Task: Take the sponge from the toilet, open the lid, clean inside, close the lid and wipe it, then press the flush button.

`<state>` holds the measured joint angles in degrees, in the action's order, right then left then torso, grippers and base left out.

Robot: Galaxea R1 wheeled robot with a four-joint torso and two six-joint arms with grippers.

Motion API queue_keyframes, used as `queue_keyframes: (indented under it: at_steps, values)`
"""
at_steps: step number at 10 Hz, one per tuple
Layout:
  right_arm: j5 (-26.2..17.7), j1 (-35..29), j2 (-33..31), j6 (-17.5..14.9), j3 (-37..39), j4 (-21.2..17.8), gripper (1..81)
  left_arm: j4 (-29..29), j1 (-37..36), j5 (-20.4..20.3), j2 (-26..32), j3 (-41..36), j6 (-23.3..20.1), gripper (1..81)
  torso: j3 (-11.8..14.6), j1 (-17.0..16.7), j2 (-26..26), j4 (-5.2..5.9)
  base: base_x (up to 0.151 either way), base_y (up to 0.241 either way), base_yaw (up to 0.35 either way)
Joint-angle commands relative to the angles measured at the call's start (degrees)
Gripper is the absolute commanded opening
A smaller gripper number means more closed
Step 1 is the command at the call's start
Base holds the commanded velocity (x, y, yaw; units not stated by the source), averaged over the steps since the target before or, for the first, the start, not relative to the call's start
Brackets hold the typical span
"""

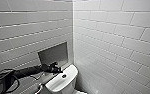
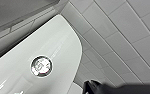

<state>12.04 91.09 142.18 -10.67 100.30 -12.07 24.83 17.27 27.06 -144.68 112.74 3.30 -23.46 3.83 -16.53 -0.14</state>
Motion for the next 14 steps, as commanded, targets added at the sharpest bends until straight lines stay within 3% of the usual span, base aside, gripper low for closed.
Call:
queue_keyframes:
  at_steps: [1,4,5,12,13,14]
  values:
    - [-4.0,-1.0,-1.5,-0.1,-2.3,-0.6,1.0,1.1,-11.5,3.7,-1.1,3.0,0.2,1.0,-2.1,0.0,0.0,0.0,0.0,0.0,0.0]
    - [-4.0,-1.1,-1.4,-0.1,-2.3,-0.6,1.0,0.8,-12.8,4.9,-3.2,6.8,0.2,1.0,-4.9,0.0,0.0,0.0,0.0,0.0,0.0]
    - [-4.0,-1.2,-1.4,-0.1,-2.3,-0.6,1.0,0.6,-13.0,5.4,-4.0,8.2,0.2,1.0,-3.8,0.0,0.0,0.0,0.0,0.0,0.0]
    - [-4.0,-1.0,-1.3,-0.1,-2.0,-0.9,1.0,-2.4,-13.9,9.1,-12.2,22.2,0.1,1.0,-4.7,0.1,0.1,0.0,0.0,0.0,0.0]
    - [-4.0,-1.2,-1.3,-0.1,-2.1,-0.9,1.0,-2.7,-14.0,9.1,-12.7,22.9,0.1,1.0,-6.5,0.1,0.1,0.0,0.0,0.0,0.0]
    - [-4.0,-1.1,-1.2,-0.1,-2.1,-0.9,1.0,-2.8,-14.0,9.1,-13.3,23.6,0.2,1.0,-5.0,0.1,0.1,0.0,0.0,0.0,0.0]
